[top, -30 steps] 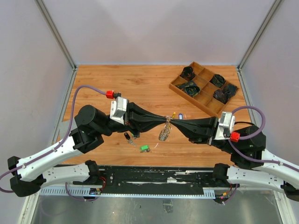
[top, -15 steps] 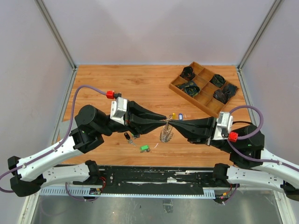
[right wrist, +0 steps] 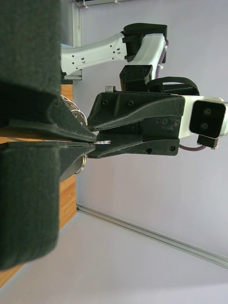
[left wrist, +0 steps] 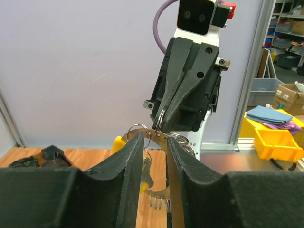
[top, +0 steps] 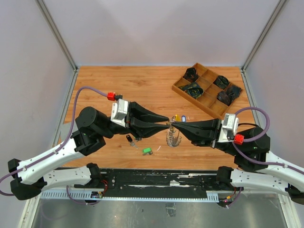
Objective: Put the keys on the keyring
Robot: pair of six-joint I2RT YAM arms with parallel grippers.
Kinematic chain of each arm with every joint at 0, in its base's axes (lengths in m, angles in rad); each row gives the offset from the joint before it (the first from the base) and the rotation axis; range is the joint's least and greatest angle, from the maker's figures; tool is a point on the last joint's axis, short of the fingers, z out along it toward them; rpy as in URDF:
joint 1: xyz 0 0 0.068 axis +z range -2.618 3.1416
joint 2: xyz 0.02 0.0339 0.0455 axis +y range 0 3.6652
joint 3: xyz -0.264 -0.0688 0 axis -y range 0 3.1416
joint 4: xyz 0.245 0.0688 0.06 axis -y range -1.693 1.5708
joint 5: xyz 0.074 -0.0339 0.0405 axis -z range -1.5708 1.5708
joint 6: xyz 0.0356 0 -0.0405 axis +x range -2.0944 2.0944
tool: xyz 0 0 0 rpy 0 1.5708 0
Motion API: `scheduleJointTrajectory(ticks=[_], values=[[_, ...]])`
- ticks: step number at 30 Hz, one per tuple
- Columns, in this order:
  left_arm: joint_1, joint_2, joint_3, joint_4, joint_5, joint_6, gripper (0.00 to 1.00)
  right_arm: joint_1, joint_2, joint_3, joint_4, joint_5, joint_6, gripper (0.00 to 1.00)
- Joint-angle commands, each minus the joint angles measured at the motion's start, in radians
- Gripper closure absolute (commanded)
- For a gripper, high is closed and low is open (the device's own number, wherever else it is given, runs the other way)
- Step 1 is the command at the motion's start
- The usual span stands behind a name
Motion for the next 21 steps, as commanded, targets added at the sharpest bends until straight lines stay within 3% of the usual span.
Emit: scheduleJointTrajectory(ticks=[1, 13, 21], values=[[-0.006, 0.003, 0.008, 0.042, 0.022, -0.008, 0.67, 0.006, -0.001, 0.032, 0.029, -0.004, 0.001, 0.99], [-0.006, 0.003, 0.003, 0.049, 0.001, -0.011, 0.74, 0.006, 0.006, 0.029, -0.006, -0.028, -0.009, 0.99], [-0.005, 0.008, 0.004, 0.049, -0.003, -0.011, 0.74, 0.006, 0.004, 0.031, -0.025, -0.043, -0.015, 0.99]])
